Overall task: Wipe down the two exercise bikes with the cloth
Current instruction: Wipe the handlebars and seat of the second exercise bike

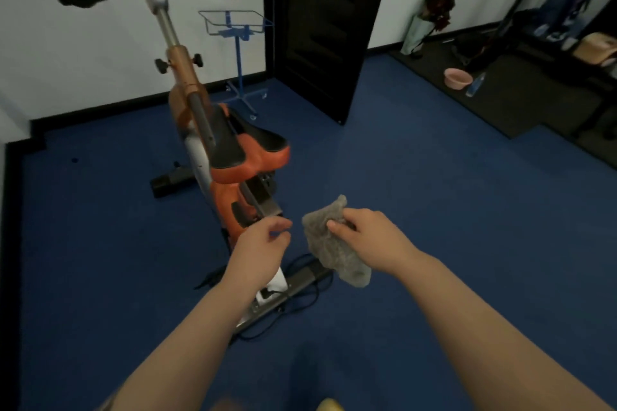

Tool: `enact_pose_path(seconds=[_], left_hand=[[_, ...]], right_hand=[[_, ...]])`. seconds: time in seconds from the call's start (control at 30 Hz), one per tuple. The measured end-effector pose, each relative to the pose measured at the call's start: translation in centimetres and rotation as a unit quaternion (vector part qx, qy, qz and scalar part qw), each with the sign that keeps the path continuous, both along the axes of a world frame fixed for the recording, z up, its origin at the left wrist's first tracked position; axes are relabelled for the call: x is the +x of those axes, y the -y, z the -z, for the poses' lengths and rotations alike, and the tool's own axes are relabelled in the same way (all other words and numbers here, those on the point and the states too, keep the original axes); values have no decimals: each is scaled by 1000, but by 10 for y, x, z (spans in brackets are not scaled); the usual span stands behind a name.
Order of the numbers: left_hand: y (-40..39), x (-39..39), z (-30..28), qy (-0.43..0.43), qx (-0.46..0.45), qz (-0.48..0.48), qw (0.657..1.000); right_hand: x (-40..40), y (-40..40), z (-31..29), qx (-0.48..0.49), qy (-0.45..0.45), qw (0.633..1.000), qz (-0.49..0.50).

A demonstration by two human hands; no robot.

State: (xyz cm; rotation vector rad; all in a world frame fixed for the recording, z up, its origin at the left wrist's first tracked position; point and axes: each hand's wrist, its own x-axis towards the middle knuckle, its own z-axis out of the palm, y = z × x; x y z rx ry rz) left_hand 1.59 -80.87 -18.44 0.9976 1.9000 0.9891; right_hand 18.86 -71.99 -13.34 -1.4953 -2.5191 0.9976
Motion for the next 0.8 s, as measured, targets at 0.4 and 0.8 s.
enact_pose_path(seconds=[0.4, 0.8], left_hand=[[-137, 63, 24, -9, -24, 16, 1000], [-312, 62, 21, -23, -18, 1, 1000]], right_hand=[[70, -136, 15, -32, -9, 999, 3], [68, -305, 10, -23, 16, 999, -43]])
